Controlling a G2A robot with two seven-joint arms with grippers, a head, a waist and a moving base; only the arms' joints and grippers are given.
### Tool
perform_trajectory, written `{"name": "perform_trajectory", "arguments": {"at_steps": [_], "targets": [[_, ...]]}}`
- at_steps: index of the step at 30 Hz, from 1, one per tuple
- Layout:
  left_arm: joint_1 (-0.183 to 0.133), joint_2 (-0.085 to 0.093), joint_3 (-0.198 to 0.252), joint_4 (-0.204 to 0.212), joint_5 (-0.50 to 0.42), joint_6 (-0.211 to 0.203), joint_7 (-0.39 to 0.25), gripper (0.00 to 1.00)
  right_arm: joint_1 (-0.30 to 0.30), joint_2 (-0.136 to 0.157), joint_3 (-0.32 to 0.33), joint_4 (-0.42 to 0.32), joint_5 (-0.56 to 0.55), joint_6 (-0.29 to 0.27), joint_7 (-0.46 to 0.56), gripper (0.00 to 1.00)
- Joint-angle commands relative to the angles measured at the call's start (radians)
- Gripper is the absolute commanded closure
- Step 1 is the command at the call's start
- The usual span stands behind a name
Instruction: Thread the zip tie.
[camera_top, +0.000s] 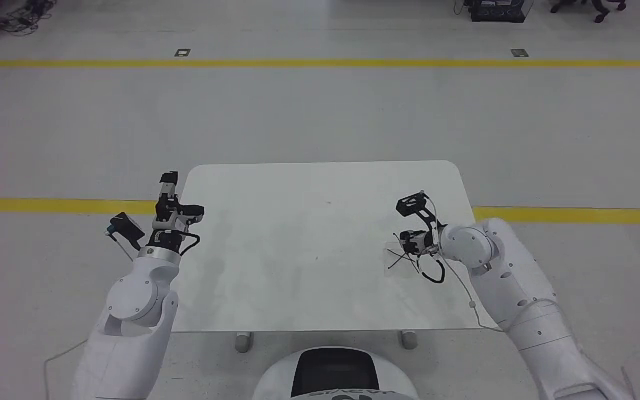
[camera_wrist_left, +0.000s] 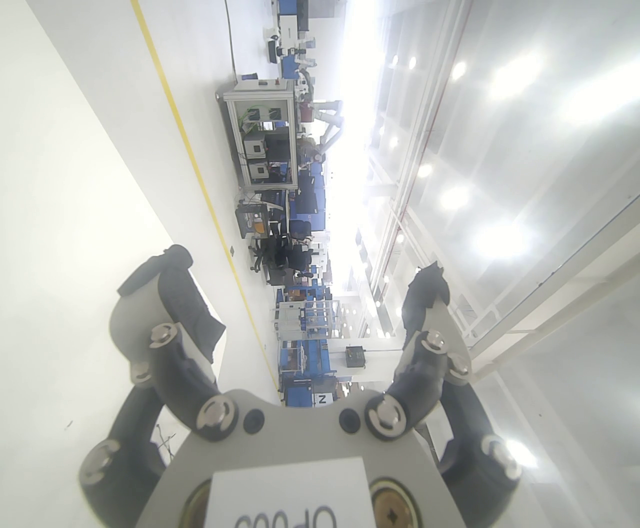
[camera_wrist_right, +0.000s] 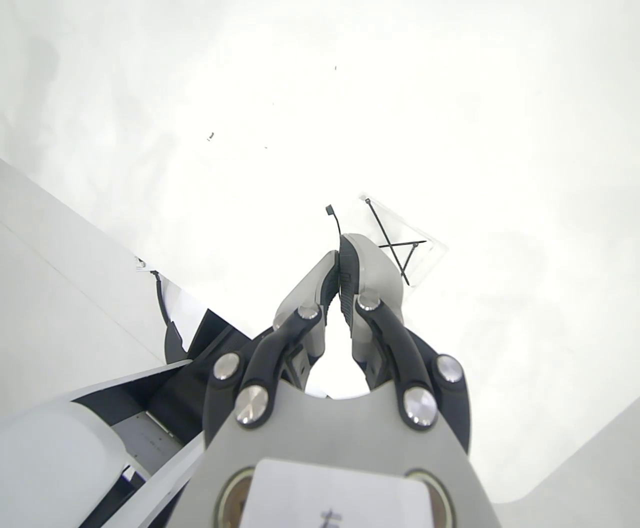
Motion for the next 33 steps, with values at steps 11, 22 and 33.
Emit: {"name": "perform_trajectory", "arguments": {"at_steps": [11,22,33], "targets": [[0.0,0.0,0.0,0.0,0.0,0.0,0.0,0.0,0.0,0.0,0.0,0.0,0.0,0.0,0.0,1.0],[0.0,0.0,0.0,0.0,0.0,0.0,0.0,0.0,0.0,0.0,0.0,0.0,0.0,0.0,0.0,1.0],[0.0,0.0,0.0,0.0,0.0,0.0,0.0,0.0,-0.053,0.003,0.024,-0.03,0.225,-0.097,-0.078,1.0]]}}
